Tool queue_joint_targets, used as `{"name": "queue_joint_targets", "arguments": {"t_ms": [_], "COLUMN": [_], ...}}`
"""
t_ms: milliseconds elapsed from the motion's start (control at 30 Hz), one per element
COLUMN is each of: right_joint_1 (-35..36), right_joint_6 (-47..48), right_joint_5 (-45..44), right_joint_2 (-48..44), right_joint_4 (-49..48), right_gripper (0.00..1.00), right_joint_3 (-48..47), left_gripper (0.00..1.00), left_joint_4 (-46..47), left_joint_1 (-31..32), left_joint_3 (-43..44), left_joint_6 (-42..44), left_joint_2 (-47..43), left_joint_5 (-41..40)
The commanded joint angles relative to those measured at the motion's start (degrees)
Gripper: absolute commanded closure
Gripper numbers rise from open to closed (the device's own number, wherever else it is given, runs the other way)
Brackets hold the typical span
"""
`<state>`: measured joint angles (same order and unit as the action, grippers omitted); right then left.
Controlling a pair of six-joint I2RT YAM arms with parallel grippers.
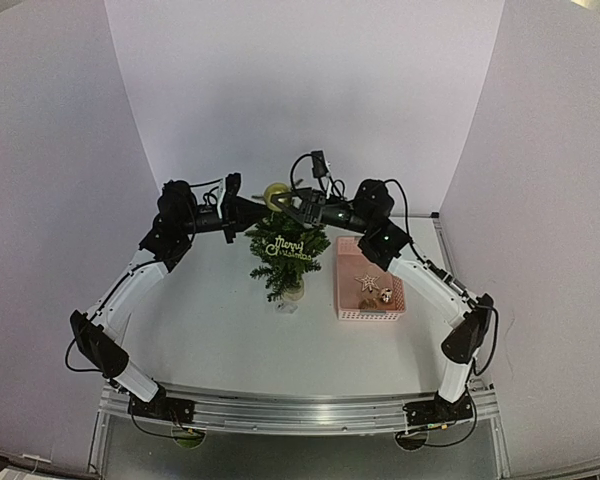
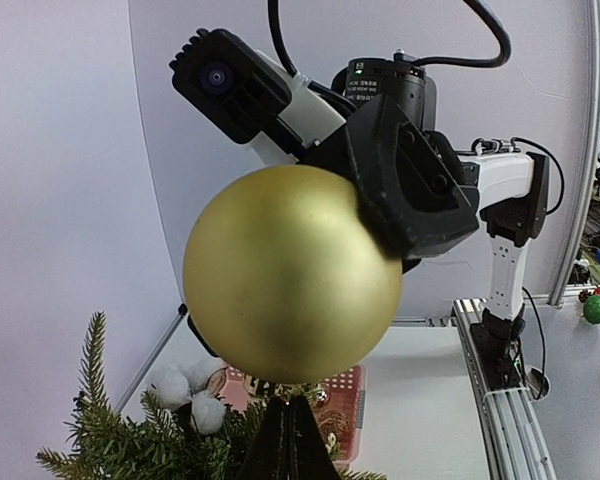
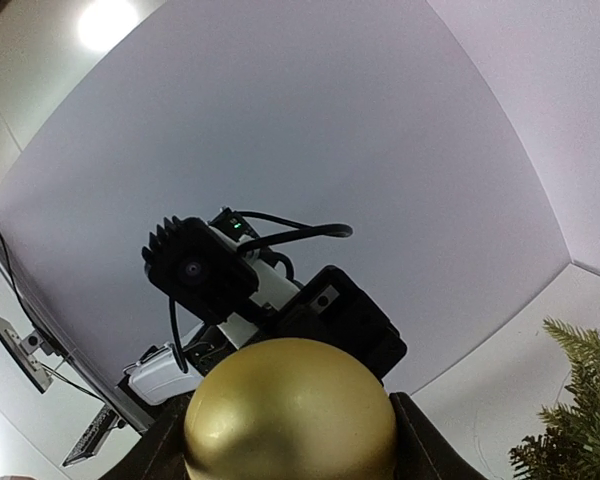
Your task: Decorate the small christmas tree
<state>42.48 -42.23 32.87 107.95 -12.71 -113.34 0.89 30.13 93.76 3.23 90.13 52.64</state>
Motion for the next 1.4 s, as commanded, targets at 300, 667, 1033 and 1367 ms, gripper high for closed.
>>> {"name": "queue_joint_targets", "arguments": {"t_ms": [300,667,1033,1367], "right_joint_1": [-1.4,-1.3,4.2,4.6], "right_joint_6": [-0.6,2.7,15.8,17.6], "right_joint_5": [-0.6,1.1,1.0,0.3], "right_joint_2": [-5.8,-7.2,-6.4,-9.8], "right_joint_4": [-1.4,-1.0,8.6,8.6], "right_gripper": [0.22,0.14,0.2,0.19], "right_joint_3": [6.3,6.0,4.9,11.2], "left_gripper": [1.0,1.0,1.0,1.0], "left_joint_4": [-0.4,-20.8,-49.9,-73.8], "left_joint_1": [-2.1,-3.2,-3.1,-4.7], "left_joint_3": [3.2,5.6,4.8,9.0], "left_joint_6": [1.0,19.0,48.9,62.5], "left_joint_2": [-5.0,-9.2,-11.9,-5.3], "left_joint_5": [-0.3,1.7,-10.1,-9.0]}}
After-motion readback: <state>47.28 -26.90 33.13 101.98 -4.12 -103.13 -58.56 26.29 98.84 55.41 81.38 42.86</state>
